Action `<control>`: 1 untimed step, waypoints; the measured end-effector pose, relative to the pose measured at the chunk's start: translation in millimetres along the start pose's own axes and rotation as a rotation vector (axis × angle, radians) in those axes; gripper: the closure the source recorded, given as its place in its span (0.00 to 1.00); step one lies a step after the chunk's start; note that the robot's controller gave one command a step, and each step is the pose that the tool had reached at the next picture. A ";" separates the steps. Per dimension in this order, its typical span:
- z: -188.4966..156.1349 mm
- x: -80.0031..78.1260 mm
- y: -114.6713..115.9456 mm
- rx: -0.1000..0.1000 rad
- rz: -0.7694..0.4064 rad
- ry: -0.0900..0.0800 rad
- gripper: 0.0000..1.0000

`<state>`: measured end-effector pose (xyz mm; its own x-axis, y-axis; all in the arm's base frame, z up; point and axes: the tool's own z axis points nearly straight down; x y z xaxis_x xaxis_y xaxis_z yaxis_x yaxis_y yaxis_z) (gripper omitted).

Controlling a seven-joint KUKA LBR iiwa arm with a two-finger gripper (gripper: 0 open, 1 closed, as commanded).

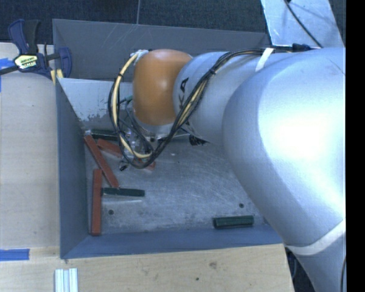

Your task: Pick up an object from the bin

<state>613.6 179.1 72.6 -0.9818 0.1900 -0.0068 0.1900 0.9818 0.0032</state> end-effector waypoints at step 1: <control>-93.0 -4.7 -2.6 -0.002 -0.018 -0.004 1.00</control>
Offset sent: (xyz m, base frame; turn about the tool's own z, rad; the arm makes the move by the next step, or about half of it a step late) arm 0.0006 -0.0040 0.0872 -0.0172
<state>617.1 175.5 165.7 -0.9849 0.1725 -0.0112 0.1725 0.9850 0.0046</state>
